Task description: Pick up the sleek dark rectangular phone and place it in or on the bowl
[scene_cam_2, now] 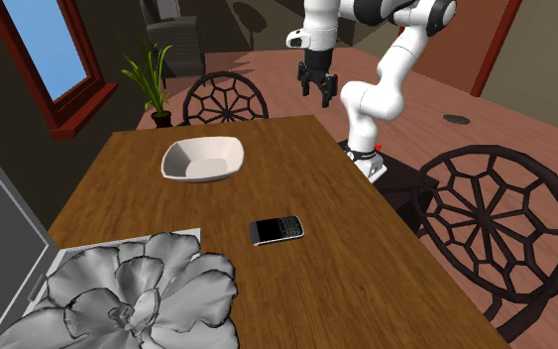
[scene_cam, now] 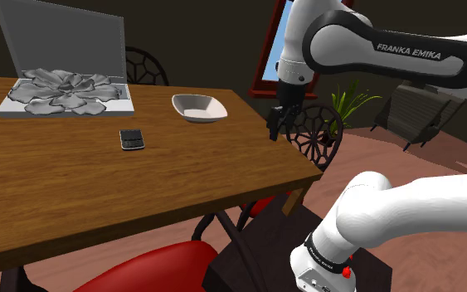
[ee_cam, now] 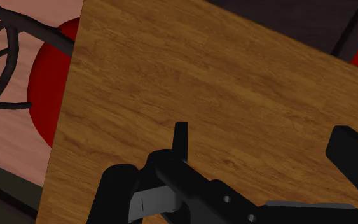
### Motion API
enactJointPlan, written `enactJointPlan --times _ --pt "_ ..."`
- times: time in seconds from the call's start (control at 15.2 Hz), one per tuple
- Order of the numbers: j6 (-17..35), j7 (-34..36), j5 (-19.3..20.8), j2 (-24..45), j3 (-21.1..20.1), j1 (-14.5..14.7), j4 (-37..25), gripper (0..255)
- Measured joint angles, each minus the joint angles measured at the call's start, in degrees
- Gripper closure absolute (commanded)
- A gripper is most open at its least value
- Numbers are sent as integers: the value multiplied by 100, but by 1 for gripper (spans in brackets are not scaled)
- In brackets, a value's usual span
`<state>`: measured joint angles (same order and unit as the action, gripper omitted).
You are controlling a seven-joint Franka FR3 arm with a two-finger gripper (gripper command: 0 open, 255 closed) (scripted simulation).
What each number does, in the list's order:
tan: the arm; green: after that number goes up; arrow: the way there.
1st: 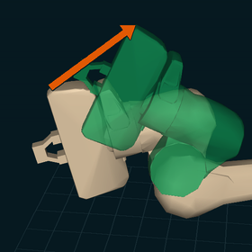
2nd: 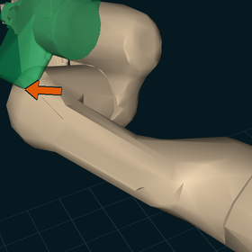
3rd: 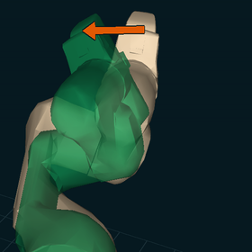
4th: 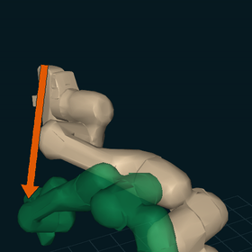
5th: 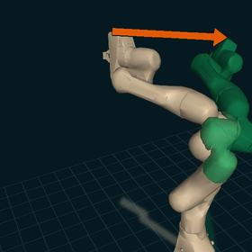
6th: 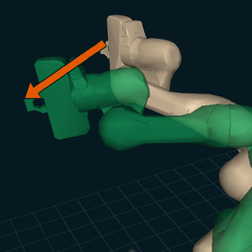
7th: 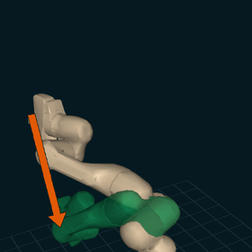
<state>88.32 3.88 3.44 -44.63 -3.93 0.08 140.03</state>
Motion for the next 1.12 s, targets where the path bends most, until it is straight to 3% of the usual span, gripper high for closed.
enactJointPlan --times 0.33,0.66,1.12 --pt "335 320 -216 419 -195 45 -119 0" --pt "916 929 -525 1429 -592 114 -630 0" --pt "1535 1625 -669 2732 -971 139 -1465 0"
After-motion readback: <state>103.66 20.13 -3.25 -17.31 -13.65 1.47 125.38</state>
